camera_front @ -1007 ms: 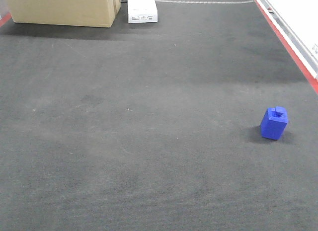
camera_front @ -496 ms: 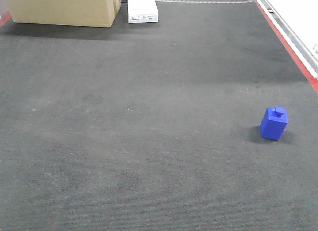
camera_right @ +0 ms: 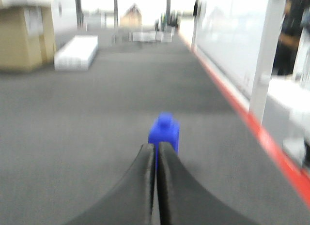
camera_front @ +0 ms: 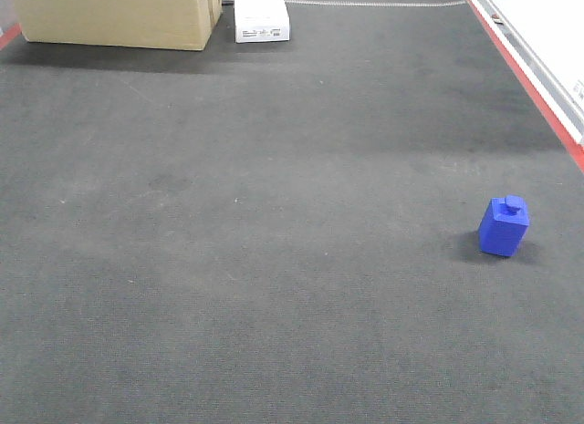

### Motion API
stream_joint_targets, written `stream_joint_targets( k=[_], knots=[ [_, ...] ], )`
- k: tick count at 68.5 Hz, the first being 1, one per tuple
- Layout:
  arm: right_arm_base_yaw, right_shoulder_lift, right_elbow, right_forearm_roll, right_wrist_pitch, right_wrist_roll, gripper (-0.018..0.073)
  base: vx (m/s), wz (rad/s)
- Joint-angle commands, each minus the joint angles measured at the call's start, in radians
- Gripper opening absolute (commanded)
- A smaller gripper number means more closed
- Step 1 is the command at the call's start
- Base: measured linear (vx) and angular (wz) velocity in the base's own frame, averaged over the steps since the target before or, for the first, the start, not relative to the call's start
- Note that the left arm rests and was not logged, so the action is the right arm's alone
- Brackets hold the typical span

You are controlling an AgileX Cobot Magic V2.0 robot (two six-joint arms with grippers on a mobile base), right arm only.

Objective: Pour parts from conveyor to right shelf

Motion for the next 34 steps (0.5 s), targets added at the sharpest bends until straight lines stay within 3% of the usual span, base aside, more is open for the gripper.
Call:
stream_joint_targets(
  k=[1,10,15,23,34],
  knots=[
    [-0.006,-0.017,-0.003,0.001,-0.244,-0.01,-0.001,0.0,0.0],
    [-0.006,-0.017,-0.011,0.001,-0.502,-0.01,-0.001,0.0,0.0],
    [-0.006,-0.017,-0.053,-0.002,-0.555,-0.01,-0.001,0.0,0.0],
    [-0.006,-0.017,-0.209,-0.064,-0.459,-0.01,-0.0009,0.0,0.0],
    [-0.006,0.055,-0.459,-0.167,-0.219,-0.008,-0.0006,0.0,0.0]
  ],
)
